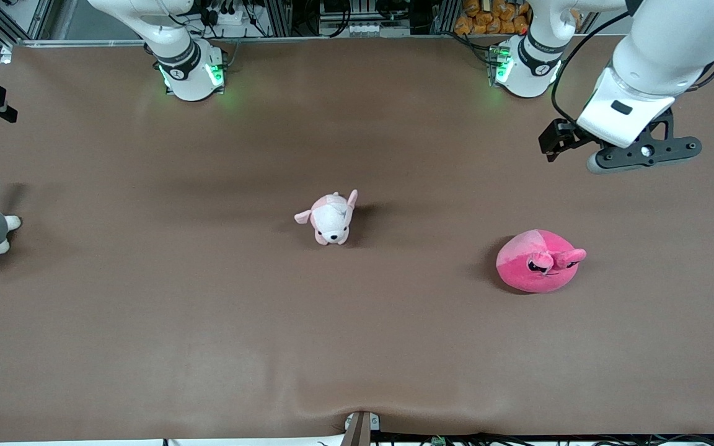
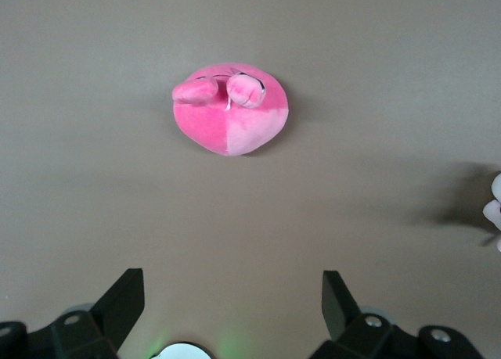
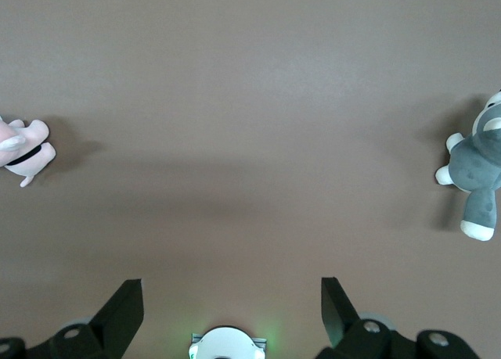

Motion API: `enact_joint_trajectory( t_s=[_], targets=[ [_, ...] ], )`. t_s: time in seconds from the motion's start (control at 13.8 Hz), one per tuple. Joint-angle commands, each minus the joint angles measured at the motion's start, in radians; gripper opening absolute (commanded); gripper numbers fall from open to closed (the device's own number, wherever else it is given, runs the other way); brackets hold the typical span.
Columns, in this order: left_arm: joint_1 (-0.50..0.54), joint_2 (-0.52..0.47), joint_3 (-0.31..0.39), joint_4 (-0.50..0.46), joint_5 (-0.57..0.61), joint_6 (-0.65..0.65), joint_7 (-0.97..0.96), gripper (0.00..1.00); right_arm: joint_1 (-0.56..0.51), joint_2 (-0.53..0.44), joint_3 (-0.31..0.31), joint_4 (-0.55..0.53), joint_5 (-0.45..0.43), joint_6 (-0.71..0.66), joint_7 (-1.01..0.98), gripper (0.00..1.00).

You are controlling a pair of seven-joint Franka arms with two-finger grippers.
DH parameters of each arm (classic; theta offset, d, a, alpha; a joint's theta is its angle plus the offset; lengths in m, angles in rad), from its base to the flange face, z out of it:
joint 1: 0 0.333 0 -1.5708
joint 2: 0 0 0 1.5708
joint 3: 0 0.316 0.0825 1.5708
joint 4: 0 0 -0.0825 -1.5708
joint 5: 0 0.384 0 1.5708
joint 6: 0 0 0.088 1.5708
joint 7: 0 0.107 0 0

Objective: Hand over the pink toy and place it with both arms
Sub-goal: 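Move the left gripper down to the pink round plush toy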

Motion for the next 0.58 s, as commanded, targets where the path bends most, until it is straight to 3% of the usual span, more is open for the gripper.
enact_joint_trajectory(
  t_s=[0.0,0.14,0.29,0.36,0.51],
  targets=[
    [-0.049,0.058,-0.016,0.03,0.066,-0.013,-0.098,1.0,-0.033,0.014,0.011,0.022,0.015,-0.006,0.007,1.0],
    [-0.097,0.116,-0.016,0.034,0.152,-0.013,-0.154,1.0,-0.033,0.014,0.011,0.022,0.013,-0.006,0.007,1.0],
    [-0.106,0.123,-0.016,0.044,0.163,-0.013,-0.186,1.0,-0.033,0.014,0.011,0.022,0.013,-0.006,0.007,1.0],
    [-0.106,0.12,-0.018,0.045,0.142,-0.013,-0.194,1.0,-0.032,0.014,0.011,0.022,0.013,-0.006,0.007,1.0],
    [-0.082,0.116,-0.006,0.039,-0.009,-0.013,-0.198,1.0,-0.03,0.014,0.011,0.022,0.015,-0.006,0.006,1.0]
  ],
)
